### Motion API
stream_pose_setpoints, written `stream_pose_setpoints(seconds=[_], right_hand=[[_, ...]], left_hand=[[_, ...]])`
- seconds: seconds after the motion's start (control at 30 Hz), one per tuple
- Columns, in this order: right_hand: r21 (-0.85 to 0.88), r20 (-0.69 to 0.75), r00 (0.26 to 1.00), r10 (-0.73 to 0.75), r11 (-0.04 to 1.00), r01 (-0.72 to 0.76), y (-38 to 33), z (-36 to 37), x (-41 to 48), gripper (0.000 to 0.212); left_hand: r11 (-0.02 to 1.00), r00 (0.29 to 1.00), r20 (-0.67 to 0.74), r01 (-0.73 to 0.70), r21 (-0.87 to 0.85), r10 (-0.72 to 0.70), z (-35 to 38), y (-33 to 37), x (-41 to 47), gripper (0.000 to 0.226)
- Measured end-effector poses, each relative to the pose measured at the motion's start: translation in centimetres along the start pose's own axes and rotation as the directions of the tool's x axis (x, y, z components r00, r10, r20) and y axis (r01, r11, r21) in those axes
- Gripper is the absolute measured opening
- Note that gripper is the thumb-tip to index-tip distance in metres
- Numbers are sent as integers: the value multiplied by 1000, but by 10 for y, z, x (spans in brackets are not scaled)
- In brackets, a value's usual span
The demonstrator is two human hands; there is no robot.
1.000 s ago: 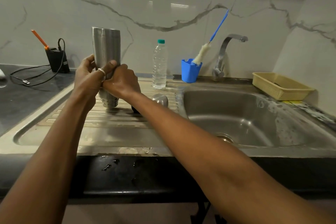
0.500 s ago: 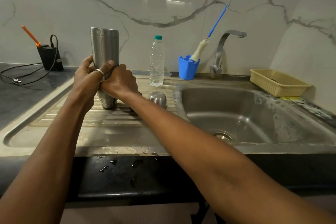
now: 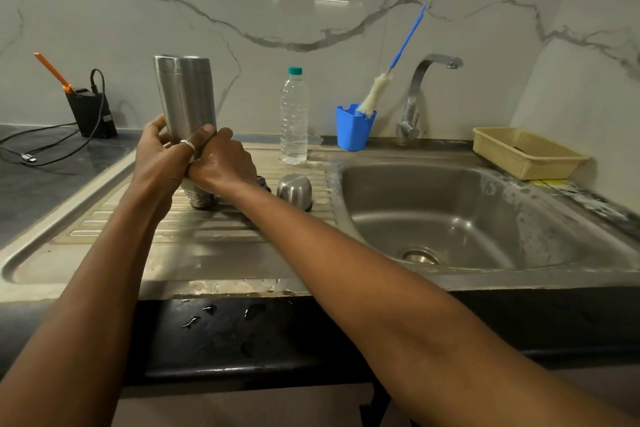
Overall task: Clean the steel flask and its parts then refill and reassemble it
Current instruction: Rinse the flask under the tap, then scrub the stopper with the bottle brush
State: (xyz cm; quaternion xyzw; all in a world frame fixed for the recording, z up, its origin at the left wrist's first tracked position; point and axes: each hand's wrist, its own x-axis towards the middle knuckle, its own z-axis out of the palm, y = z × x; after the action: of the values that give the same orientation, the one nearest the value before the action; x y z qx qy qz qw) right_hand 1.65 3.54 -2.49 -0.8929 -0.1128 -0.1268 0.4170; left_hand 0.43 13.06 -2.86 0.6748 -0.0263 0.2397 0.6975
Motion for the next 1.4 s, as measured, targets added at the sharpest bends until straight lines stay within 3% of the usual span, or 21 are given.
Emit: stream_pose_setpoints(seconds=[0.2,0.3,0.37,0.47,0.53,0.63,0.77,1.0,1.2,1.3,1.4], right_hand=[[-23,50,998,-42,999,43,-1,-16,-6,62],[-16,80,994,-79,997,80,-3,-33,-9,65],[-59,114,986,-118,990,125,-4,-49,-9,62],[-164,237,964,-117,974,159,-4,-76,-10,51],[-270,317,945,-80,948,170,0,-87,-10,55],[-405,429,903,-28,888,219,10,-89,-8,44],[-466,479,878,1,848,253,23,-83,-14,51],[-309,318,943,-100,929,203,33,-95,-12,28],[-47,22,990,-142,989,143,45,-177,-7,30],[23,-85,991,-105,994,107,66,-225,-8,30],[156,-119,993,10,988,9,106,-261,-8,25]], left_hand=[[995,998,-41,54,89,-51,-2,1,-2,129],[975,991,-129,66,214,-39,2,6,-12,135],[949,971,-234,29,313,47,6,11,-22,123],[910,880,-434,5,415,193,12,21,-31,96],[872,833,-488,14,489,261,16,26,-35,81],[801,845,-411,-35,597,343,21,27,-41,56],[769,870,-327,-88,633,368,28,32,-51,39],[756,900,-238,-137,639,365,58,48,-71,33],[758,909,-110,-262,597,401,114,63,-74,28],[839,957,-11,-249,483,290,158,62,-75,34],[926,994,85,-95,365,69,205,51,-73,47]])
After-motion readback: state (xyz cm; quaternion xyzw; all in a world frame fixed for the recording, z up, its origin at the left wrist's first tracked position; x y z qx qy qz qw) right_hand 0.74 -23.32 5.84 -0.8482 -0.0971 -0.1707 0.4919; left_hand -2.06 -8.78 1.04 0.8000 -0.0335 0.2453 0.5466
